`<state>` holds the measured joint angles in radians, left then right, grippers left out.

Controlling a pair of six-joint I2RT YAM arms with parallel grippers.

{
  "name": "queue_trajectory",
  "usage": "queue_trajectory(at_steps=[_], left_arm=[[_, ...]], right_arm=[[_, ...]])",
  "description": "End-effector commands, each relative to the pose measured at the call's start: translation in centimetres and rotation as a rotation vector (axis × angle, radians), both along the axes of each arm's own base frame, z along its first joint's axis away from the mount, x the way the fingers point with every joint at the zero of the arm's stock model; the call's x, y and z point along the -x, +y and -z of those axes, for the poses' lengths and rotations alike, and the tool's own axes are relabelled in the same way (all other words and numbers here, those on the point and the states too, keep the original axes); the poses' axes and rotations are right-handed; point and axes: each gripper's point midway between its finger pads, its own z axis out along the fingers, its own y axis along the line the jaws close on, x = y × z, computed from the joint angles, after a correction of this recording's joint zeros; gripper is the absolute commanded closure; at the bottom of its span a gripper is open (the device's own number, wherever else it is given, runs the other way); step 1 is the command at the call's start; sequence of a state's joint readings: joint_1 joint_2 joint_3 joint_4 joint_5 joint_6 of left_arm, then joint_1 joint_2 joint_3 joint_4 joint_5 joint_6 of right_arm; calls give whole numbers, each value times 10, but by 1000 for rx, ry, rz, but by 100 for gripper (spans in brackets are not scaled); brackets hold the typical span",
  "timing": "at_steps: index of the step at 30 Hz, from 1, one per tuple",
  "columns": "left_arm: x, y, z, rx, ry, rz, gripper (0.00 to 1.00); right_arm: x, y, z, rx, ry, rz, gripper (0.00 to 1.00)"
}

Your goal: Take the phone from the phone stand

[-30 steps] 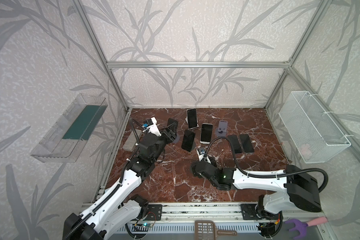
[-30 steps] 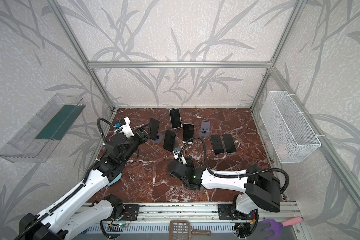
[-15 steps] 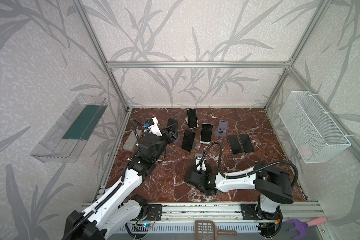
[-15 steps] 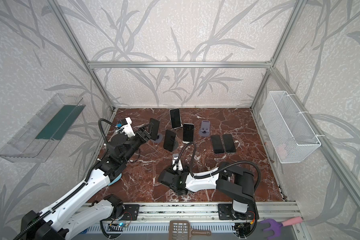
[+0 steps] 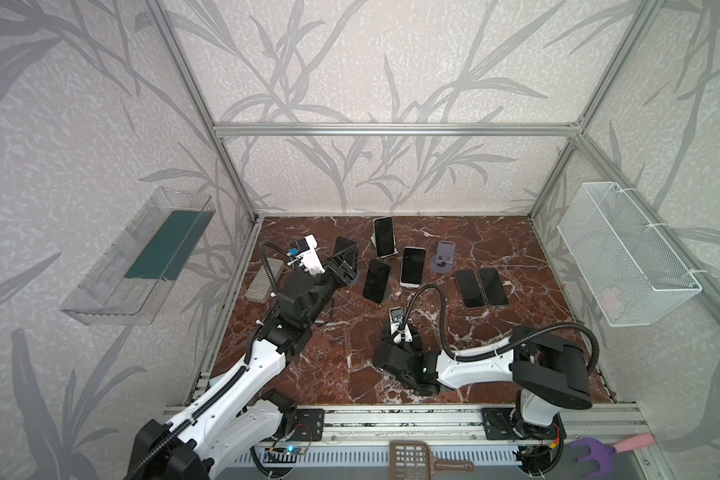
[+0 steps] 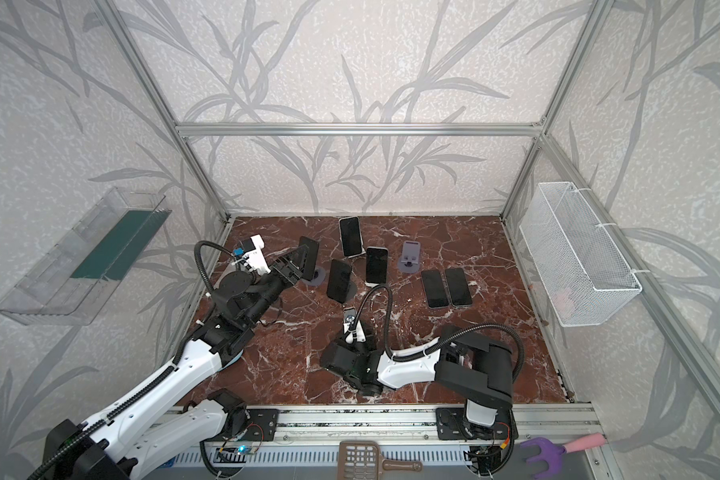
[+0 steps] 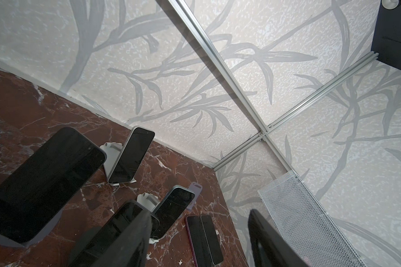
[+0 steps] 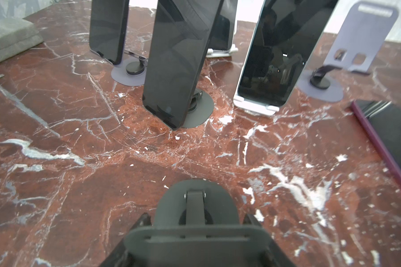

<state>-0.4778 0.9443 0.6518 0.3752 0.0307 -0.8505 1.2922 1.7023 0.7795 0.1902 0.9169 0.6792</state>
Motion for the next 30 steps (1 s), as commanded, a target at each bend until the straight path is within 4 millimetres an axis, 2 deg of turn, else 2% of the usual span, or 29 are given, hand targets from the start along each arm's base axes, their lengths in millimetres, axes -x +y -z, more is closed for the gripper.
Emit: queue_trajectory(at_steps=[1, 6, 11, 14, 16, 20, 21, 24, 27, 30], left_arm=[[1, -5, -6, 23, -15, 26, 33], [-1, -9, -2, 22, 5, 42, 33], [-1, -13, -1, 31, 12, 58, 33], [-1, -15, -2, 40, 15, 74, 33], [0, -18, -4, 51, 14, 89, 33], [-2, -22, 3, 63, 38, 106, 33], [-3, -25, 5, 68, 44, 115, 33], [-5, -30, 9, 61, 54, 135, 33], [-8, -31, 14, 52, 66, 136, 33], [-8, -33, 15, 41, 67, 143, 33]], right_arm=[[-5, -2, -47, 23, -136, -20, 47], [-13, -21, -86, 107, -238, -24, 46], [-34, -60, -111, 111, -248, 19, 47], [-53, -88, -128, 120, -244, 51, 47], [-74, -120, -143, 126, -262, 133, 47], [-114, -161, -164, 77, -275, 202, 47], [-127, -176, -165, 63, -259, 232, 47], [-166, -204, -160, 11, -200, 260, 48], [-208, -223, -146, -42, -126, 261, 47], [-241, -236, -137, -97, -109, 281, 48]])
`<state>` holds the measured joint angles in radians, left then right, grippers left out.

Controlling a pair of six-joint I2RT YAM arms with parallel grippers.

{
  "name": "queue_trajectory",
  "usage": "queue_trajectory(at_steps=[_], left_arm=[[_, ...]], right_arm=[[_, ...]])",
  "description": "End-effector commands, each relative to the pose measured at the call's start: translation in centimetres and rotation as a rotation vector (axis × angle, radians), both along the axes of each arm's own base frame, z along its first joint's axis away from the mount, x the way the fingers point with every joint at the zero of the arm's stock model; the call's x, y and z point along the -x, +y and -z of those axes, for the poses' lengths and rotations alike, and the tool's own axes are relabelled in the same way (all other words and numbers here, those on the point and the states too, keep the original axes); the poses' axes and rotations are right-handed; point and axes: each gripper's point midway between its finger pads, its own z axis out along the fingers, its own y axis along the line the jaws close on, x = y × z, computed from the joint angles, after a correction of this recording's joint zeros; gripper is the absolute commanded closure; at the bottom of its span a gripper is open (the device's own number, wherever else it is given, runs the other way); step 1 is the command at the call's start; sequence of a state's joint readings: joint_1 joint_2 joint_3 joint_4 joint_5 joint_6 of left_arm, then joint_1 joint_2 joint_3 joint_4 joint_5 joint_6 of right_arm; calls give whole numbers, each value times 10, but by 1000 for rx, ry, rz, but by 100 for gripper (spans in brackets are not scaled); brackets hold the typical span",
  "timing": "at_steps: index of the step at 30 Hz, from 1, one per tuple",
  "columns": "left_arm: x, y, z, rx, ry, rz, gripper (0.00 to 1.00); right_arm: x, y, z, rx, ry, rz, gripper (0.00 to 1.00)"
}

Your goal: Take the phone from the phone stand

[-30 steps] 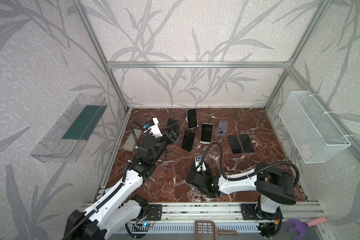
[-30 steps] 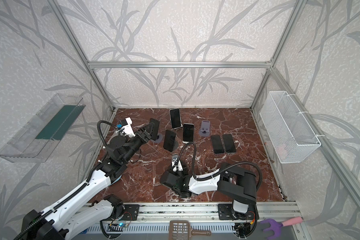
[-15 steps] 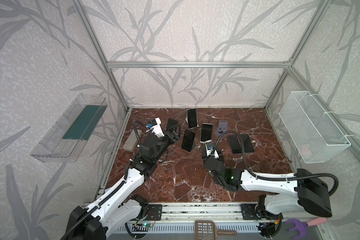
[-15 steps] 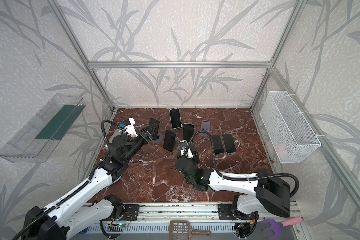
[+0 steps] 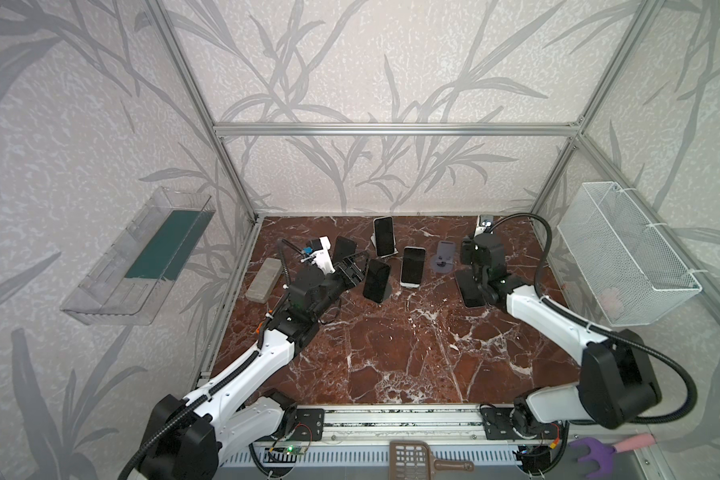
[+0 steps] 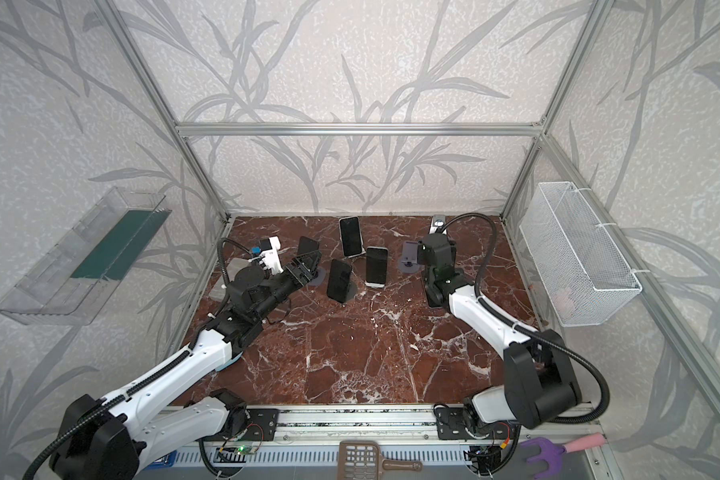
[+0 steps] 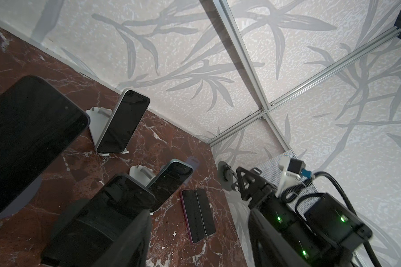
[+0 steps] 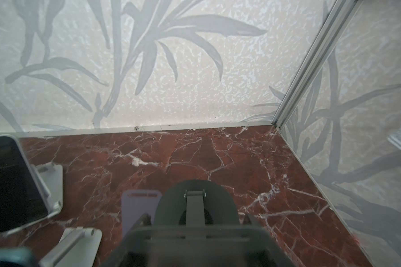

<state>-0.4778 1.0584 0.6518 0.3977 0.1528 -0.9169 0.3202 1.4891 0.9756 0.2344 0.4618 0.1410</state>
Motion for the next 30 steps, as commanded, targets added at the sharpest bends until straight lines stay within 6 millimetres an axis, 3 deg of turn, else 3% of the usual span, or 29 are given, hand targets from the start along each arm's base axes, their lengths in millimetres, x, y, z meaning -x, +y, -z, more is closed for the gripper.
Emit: queue_trajectory(at_steps=[1, 6, 11, 15, 22, 30], left_arm=[[0, -4, -19, 16, -50, 19, 33], [1, 1, -26, -30, -81, 0, 33], [3, 3, -30, -33, -101, -5, 32], [3, 5, -32, -40, -108, -16, 32], [2, 10, -35, -30, -121, -35, 30], [-6, 28, -30, -44, -126, -109, 30]], right_arm=[[-29, 12, 9, -109, 18, -96, 48], [-75, -3, 56, -136, 149, -89, 48], [-90, -14, 97, -166, 229, -73, 47], [-96, -15, 117, -161, 279, -81, 46], [-101, -22, 123, -127, 378, -69, 44], [-99, -30, 146, -96, 468, -75, 40]])
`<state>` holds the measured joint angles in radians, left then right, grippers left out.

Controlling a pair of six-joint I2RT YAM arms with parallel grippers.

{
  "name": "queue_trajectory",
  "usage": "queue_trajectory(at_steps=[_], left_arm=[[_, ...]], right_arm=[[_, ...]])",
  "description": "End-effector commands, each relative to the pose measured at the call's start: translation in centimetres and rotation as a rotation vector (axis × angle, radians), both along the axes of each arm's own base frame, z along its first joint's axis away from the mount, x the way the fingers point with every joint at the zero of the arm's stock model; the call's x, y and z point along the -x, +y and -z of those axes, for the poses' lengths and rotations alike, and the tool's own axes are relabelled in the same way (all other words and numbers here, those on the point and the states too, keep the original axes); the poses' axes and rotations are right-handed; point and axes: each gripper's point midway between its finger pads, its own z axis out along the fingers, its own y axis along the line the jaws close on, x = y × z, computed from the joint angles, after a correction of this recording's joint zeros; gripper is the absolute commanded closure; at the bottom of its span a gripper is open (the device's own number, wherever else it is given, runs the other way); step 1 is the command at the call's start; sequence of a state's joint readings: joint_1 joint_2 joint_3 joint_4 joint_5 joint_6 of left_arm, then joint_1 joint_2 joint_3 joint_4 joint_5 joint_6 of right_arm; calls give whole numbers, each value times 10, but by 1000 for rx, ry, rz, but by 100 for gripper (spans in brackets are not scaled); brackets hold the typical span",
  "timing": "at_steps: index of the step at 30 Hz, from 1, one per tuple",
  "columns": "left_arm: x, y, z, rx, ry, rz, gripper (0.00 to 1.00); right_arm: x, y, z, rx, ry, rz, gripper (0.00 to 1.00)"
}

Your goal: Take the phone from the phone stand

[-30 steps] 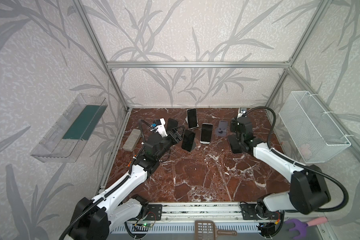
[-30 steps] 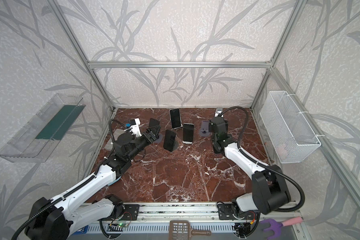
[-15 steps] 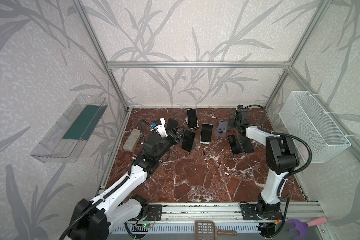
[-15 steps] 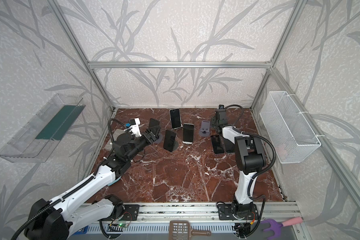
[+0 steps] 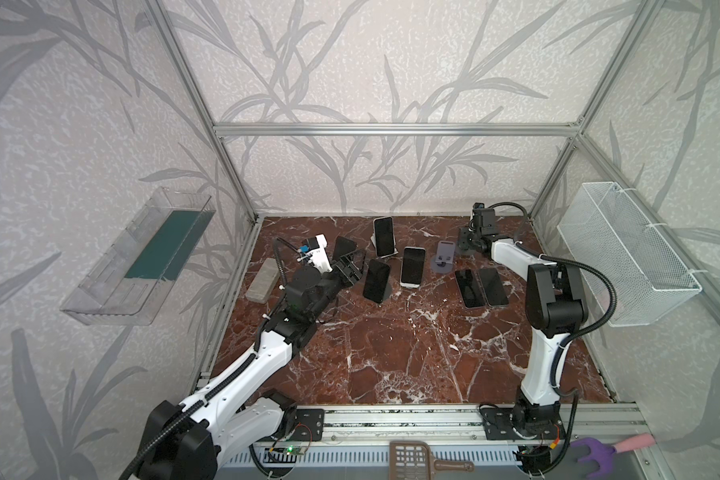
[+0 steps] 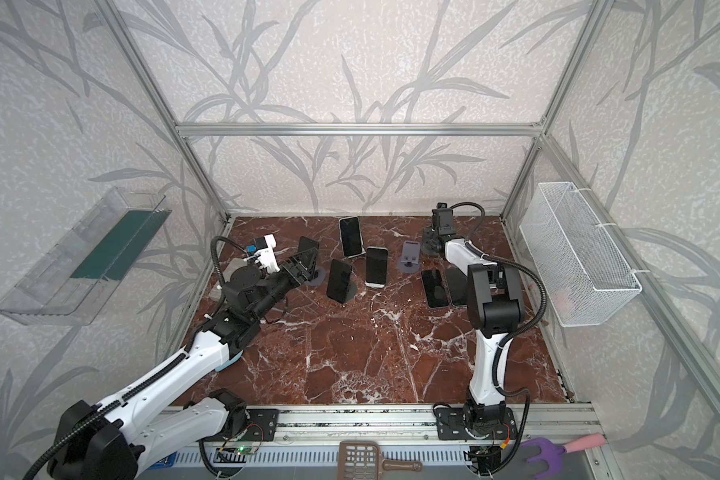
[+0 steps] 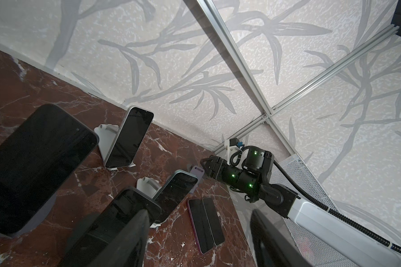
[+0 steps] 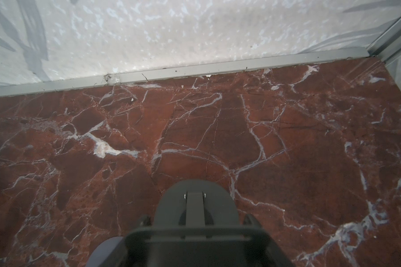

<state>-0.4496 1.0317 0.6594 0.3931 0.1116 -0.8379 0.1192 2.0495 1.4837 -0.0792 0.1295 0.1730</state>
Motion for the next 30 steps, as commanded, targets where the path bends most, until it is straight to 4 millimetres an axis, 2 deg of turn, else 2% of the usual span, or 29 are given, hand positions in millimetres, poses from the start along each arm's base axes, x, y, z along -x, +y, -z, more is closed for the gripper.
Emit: queue_trajectory(at_steps=[1, 8, 14, 16, 19, 23, 27, 28, 30], left_arm=[[-3, 12, -17, 17, -58, -48, 30], [-8, 15, -12, 31, -44, -54, 30], [-8, 11, -11, 38, -36, -29, 30], [-7, 7, -16, 44, -49, -4, 30], [-5, 4, -20, 32, -64, 20, 30], [-7, 16, -12, 13, -45, -47, 30], [-10, 23, -3, -12, -16, -88, 30], [-10, 24, -2, -18, -13, -95, 30], [-12, 26, 3, -26, 8, -114, 30]], right_arm=[[8, -5, 24, 30, 89, -18, 40], [21, -3, 39, 53, 143, -62, 33], [28, -8, 39, 70, 158, -49, 21], [27, -8, 25, 68, 131, -42, 16], [26, -7, -7, 43, 95, -33, 14], [33, -6, -55, -10, 79, 3, 14], [53, -17, -81, 4, 50, 56, 14], [59, -16, -83, -7, 45, 59, 15], [76, -11, -99, -47, -12, 58, 20]])
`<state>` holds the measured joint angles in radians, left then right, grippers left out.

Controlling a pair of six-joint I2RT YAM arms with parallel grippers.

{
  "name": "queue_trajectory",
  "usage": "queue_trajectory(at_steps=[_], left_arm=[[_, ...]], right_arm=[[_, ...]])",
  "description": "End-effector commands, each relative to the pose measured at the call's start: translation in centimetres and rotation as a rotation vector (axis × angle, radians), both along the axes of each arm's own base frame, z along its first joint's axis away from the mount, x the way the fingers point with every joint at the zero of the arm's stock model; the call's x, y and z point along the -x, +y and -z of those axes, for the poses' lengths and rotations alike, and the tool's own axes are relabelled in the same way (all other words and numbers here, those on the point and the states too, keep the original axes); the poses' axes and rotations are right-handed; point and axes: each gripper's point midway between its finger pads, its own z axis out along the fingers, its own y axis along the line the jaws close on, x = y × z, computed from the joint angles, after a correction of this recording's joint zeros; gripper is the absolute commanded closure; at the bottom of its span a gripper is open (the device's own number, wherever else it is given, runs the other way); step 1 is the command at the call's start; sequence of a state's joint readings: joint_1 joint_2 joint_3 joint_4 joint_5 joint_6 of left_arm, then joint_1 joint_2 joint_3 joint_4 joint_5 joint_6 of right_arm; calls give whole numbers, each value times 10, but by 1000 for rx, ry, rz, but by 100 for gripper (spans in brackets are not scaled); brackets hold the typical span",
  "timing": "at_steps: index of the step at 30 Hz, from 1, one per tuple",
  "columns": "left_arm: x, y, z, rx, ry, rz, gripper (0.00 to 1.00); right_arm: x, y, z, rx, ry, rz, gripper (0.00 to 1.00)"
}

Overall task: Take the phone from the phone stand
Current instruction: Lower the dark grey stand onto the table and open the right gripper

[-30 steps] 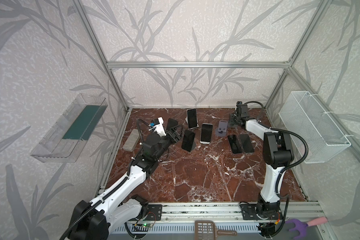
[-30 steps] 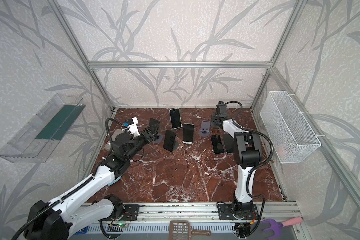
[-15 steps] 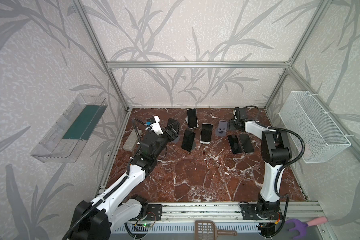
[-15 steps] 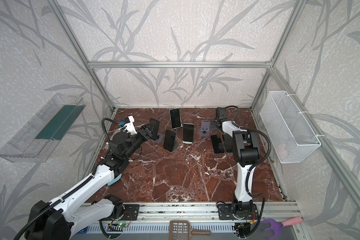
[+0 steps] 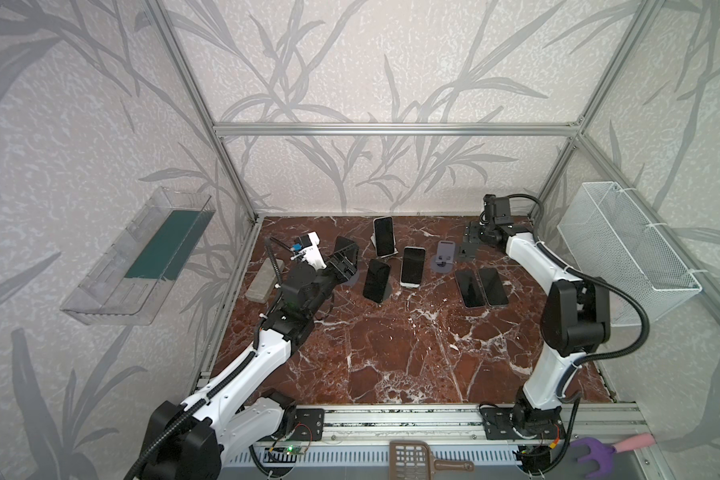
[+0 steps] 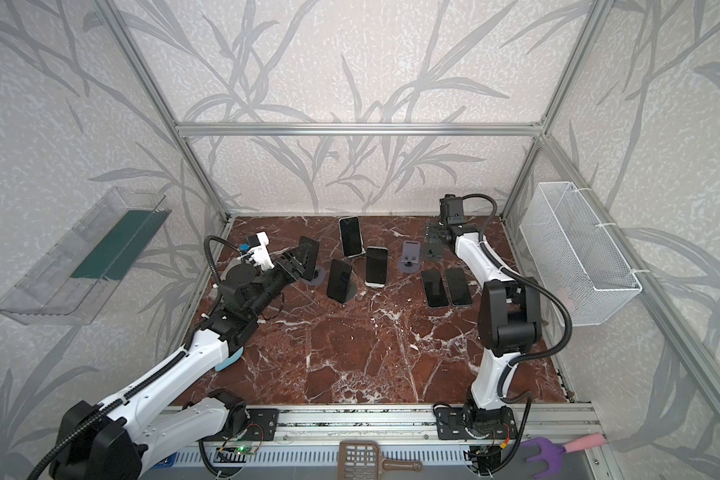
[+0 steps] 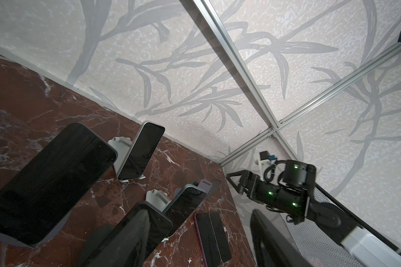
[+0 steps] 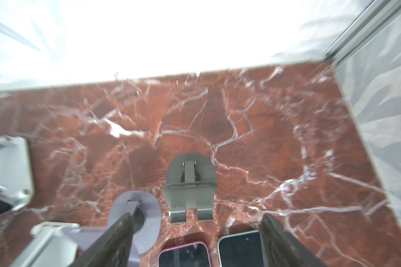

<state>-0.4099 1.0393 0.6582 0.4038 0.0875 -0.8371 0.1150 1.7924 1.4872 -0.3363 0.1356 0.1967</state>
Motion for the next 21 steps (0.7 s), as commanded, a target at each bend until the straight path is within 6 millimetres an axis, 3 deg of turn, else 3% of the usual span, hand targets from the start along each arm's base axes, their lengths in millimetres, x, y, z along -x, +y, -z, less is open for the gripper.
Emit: queue_trajectory(at_steps=[1, 6, 10, 12, 16, 21], left_arm=[[-3, 11, 4, -29, 19, -56, 30], [-9, 13, 19, -38, 68, -81, 30], [-11, 12, 27, -27, 106, -84, 30], [-13, 2, 26, -59, 120, -31, 30], [-14, -11, 29, -82, 163, 31, 30], [-14, -18, 30, -39, 176, 65, 30]], right_arm=[[34, 4, -17, -41, -40, 29, 21], [76, 67, -37, 2, -156, -100, 21], [94, 100, -19, -103, -194, -217, 15], [97, 95, -5, -99, -213, -193, 1], [93, 79, 5, 20, -202, -133, 1], [85, 64, 15, 25, -77, 50, 0]])
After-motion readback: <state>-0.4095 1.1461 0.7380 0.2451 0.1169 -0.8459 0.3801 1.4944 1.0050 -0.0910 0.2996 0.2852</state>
